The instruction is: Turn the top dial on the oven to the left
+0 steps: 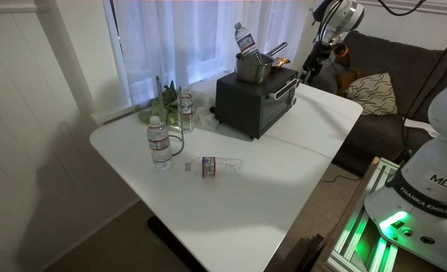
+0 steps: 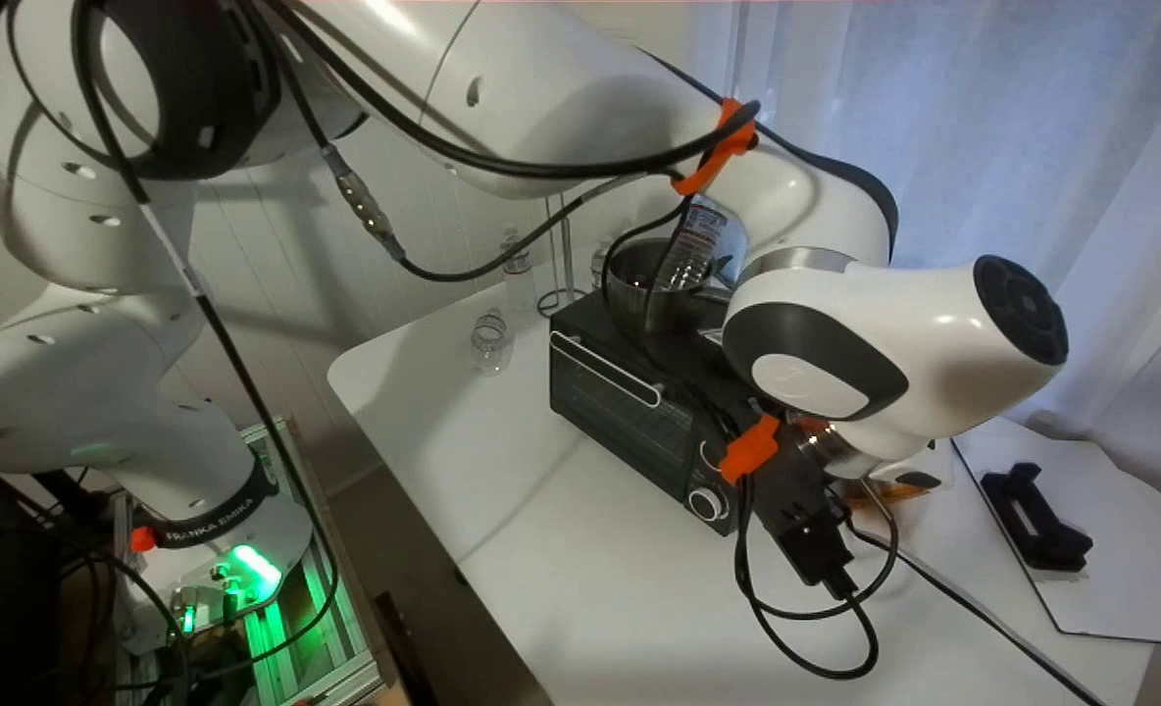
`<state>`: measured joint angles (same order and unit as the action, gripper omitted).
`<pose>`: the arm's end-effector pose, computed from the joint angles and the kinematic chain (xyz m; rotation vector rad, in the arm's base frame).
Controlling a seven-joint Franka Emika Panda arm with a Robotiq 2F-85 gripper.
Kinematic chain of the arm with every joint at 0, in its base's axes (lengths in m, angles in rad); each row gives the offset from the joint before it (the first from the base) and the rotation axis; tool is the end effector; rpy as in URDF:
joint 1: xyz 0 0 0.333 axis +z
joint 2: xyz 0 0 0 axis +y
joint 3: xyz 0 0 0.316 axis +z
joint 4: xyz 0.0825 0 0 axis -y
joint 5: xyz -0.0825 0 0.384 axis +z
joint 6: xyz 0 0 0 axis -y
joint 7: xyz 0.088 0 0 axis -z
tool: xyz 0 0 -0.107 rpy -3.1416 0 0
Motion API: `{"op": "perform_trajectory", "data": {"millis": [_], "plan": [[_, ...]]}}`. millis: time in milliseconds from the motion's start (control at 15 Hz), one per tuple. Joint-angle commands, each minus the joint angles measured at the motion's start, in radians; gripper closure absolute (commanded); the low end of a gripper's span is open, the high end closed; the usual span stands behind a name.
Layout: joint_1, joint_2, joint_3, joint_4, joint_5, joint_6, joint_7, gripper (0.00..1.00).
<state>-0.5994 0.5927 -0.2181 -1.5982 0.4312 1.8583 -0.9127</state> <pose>0.4854 -0.4456 0.2727 -2.7337 0.1056 -0.0022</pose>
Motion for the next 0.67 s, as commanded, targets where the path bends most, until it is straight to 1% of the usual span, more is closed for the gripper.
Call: {"op": "perform_trajectory", "data": {"millis": [0,333,600], "plan": [[-0.047,0.048,0.041,0.072,0.024,-0.046,0.032,0.00],[-0.074,0.074,0.073,0.106,0.027,-0.062,0.054,0.00],[-0.075,0.076,0.084,0.104,0.014,-0.074,0.053,0.00]]}}
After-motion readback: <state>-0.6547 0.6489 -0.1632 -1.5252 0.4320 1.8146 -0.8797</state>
